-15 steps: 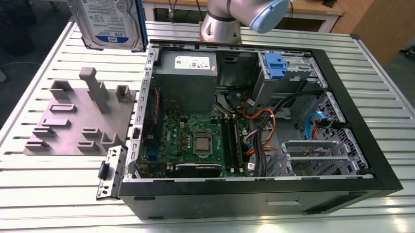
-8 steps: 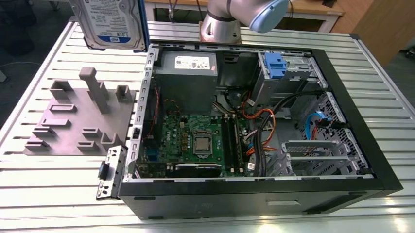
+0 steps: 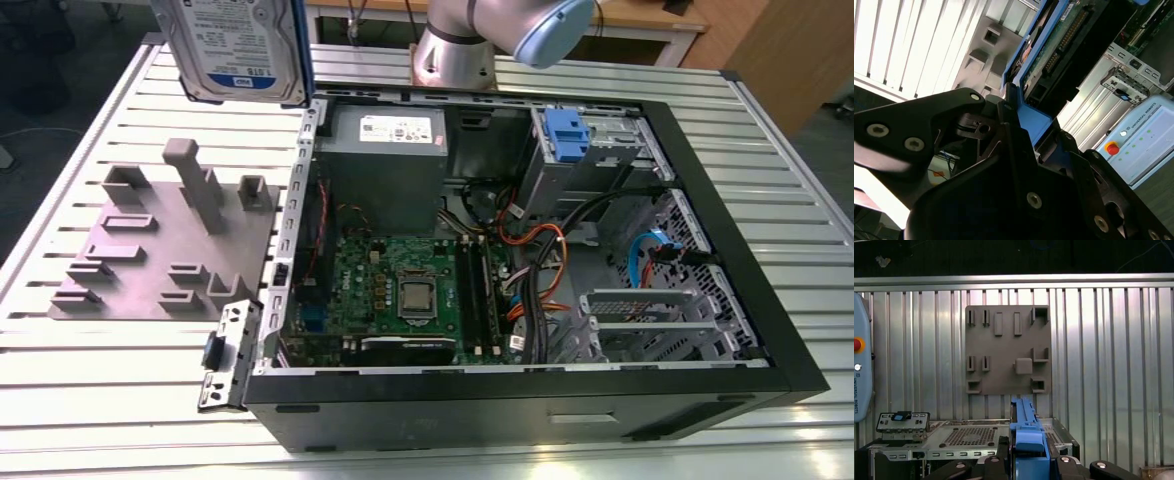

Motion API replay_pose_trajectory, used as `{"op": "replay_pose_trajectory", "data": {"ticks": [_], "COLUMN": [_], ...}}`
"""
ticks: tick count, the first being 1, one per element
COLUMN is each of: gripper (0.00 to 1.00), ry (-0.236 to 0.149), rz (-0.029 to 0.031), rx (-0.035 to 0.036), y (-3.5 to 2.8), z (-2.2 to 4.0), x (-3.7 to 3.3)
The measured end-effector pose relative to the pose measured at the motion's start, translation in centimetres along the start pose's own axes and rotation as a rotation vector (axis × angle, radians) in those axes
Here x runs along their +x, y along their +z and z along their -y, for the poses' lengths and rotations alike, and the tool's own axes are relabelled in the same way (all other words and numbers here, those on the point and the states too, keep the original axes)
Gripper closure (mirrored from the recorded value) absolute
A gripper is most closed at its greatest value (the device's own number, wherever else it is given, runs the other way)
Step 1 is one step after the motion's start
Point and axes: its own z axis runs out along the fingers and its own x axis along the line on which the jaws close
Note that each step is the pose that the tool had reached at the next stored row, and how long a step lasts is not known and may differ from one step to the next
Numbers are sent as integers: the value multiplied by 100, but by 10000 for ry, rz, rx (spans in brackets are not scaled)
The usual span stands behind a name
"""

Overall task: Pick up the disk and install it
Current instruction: 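Pick up the disk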

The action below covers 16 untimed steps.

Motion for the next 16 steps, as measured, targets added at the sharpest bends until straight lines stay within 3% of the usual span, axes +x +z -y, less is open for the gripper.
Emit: {"op": "replay_pose_trajectory", "data": {"ticks": [16], "gripper": [63], "ry": [1], "rz": [1], "rx": [1], "y": [0], "z": [59], "x": [-2]}}
